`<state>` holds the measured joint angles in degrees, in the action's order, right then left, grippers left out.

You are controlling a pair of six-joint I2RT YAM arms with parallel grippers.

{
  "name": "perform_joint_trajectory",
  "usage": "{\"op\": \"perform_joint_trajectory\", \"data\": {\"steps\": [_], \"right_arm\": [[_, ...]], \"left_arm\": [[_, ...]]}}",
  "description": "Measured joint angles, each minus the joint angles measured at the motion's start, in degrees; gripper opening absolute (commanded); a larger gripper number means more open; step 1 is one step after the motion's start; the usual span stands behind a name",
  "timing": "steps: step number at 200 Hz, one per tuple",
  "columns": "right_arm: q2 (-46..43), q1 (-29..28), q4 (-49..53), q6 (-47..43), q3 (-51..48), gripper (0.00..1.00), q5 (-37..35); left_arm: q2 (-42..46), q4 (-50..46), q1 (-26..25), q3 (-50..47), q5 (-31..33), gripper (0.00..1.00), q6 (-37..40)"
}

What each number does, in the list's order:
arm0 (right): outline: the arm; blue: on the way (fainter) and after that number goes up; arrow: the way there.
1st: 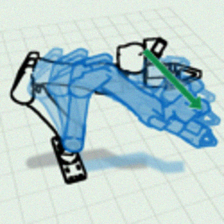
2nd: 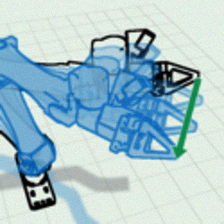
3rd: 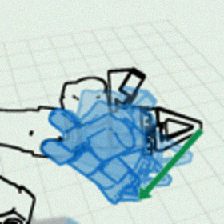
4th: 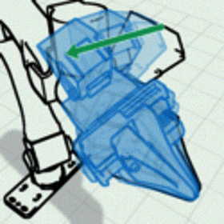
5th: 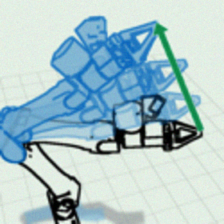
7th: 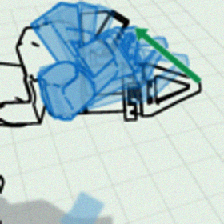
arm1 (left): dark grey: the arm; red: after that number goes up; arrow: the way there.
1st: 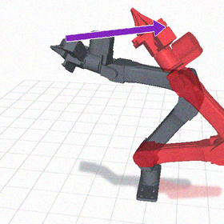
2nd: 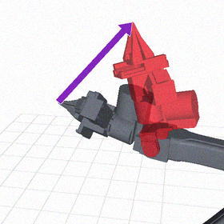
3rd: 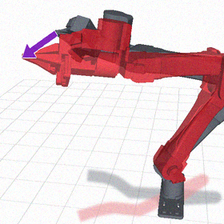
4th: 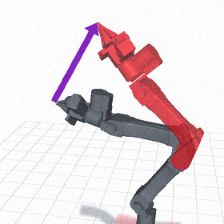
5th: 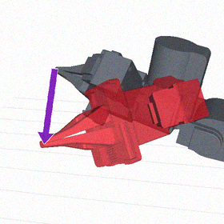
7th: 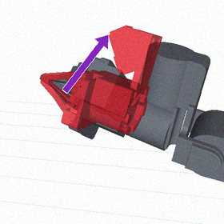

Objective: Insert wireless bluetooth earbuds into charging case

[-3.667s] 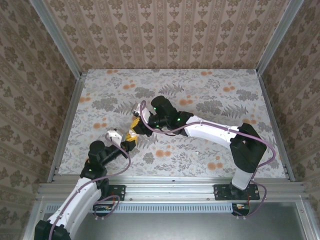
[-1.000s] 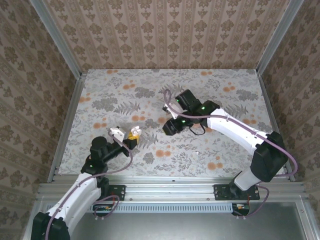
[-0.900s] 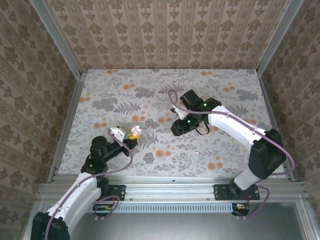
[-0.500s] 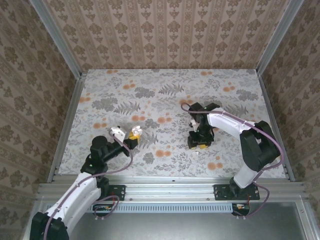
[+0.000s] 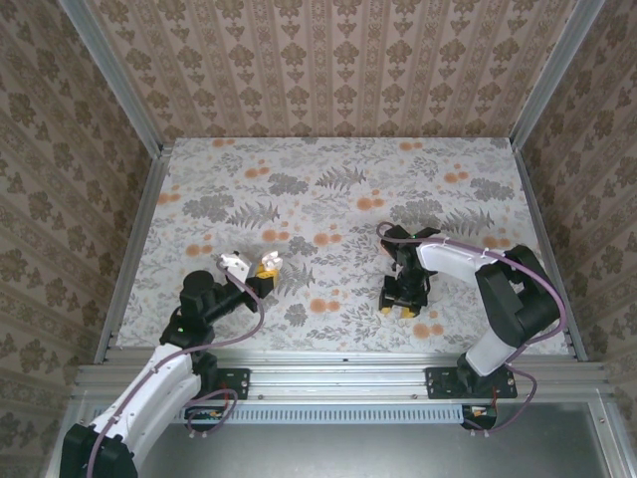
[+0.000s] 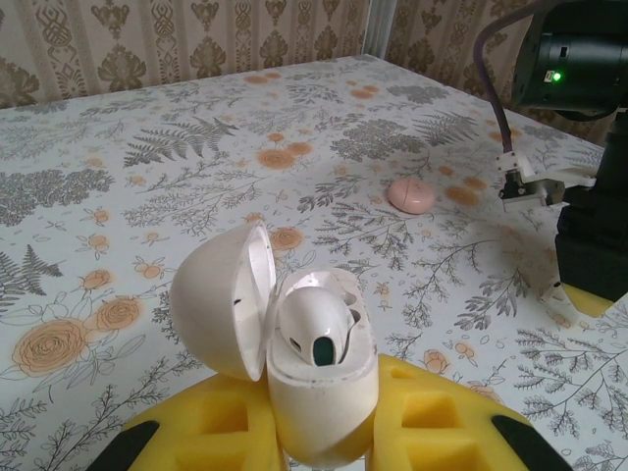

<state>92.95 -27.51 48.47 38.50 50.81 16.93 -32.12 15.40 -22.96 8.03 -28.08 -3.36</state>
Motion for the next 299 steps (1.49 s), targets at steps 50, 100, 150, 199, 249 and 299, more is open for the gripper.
{"op": "perform_joint_trajectory", "data": {"steps": [50,100,150,199,249,299], "right_arm": [[0.3,0.0,-4.6,1.9,0.0,0.40,1.9],[2.1,0.0,-5.7,2.2,1.4,0.40,1.4],[4.4,0.0,-6.3,1.8,6.5,0.39,-1.4],[5.3,0.0,-6.3,0.5,8.0,0.38,-2.2],[4.4,-0.5,-1.2,-6.5,12.3,0.39,-4.8],[3.9,-1.6,4.8,-17.1,17.4,0.39,-7.8]], "left_arm": [[0.3,0.0,0.0,0.0,0.0,0.00,0.0],[0.4,-0.1,0.0,0.0,0.3,0.00,0.0],[0.5,-0.4,0.0,0.0,0.5,0.00,0.0],[0.7,-1.1,-0.3,0.0,0.9,0.00,0.2],[0.7,-1.5,-0.3,0.0,1.1,0.00,0.2],[0.7,-2.4,-0.4,0.0,1.1,0.00,0.4]]}}
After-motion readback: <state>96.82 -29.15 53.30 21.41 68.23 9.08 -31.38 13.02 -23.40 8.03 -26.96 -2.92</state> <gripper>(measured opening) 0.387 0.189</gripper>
